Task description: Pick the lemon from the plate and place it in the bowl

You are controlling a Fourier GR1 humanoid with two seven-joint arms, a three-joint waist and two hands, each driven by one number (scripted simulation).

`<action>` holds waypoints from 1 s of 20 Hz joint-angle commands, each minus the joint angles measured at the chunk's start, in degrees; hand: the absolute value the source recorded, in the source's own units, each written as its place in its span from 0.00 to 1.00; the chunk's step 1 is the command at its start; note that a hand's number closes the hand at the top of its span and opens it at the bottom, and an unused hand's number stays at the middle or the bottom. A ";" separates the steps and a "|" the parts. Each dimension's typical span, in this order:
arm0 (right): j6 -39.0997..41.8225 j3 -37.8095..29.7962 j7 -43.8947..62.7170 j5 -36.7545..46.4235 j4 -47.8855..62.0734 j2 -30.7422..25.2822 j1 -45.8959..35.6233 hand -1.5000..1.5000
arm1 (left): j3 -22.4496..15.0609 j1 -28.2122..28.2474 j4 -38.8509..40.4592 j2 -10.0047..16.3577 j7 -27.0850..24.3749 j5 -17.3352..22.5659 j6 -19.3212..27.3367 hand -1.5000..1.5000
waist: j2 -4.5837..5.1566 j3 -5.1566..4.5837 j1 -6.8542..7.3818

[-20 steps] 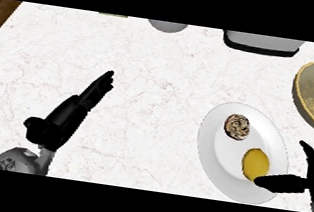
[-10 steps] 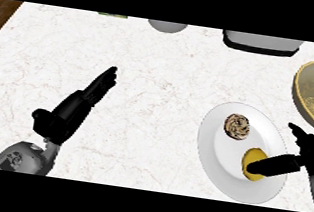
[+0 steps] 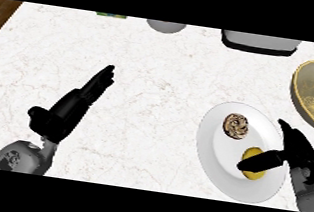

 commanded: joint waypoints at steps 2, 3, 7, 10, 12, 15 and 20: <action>-2.58 2.37 14.00 6.50 -1.55 2.03 -0.12 0.00 | -0.60 2.94 0.22 -0.56 -1.75 -1.97 0.45 0.50 | -0.13 0.00 -0.46; -2.36 3.00 14.00 7.85 0.63 3.39 -1.26 0.00 | 0.56 1.58 0.66 -0.22 -1.91 -1.45 -0.26 0.50 | -0.01 -0.01 -0.24; -2.52 4.30 14.00 13.17 3.35 5.58 -0.99 0.00 | -0.25 -0.46 2.35 -2.43 -0.42 -2.90 1.04 0.50 | 0.03 0.01 -0.64; -1.92 3.09 14.01 15.00 4.18 5.73 0.58 0.00 | 0.31 2.95 -3.27 0.12 0.79 -1.67 -0.32 0.50 | -0.20 0.02 -0.16; -1.30 2.96 14.01 15.56 3.53 6.30 2.14 0.00 | 1.32 3.12 -0.61 -0.08 -0.52 -0.87 -1.60 0.50 | -0.08 0.01 -0.60; -2.12 2.60 13.44 17.42 7.35 9.13 2.04 0.00 | 1.72 0.67 -1.38 -1.15 2.19 -0.88 -0.92 0.50 | 0.05 0.11 -0.32; -2.11 -0.84 10.08 17.38 8.09 10.40 4.98 0.00 | 0.04 1.63 -2.26 -2.78 2.60 -3.56 0.22 0.50 | -0.02 0.14 -0.37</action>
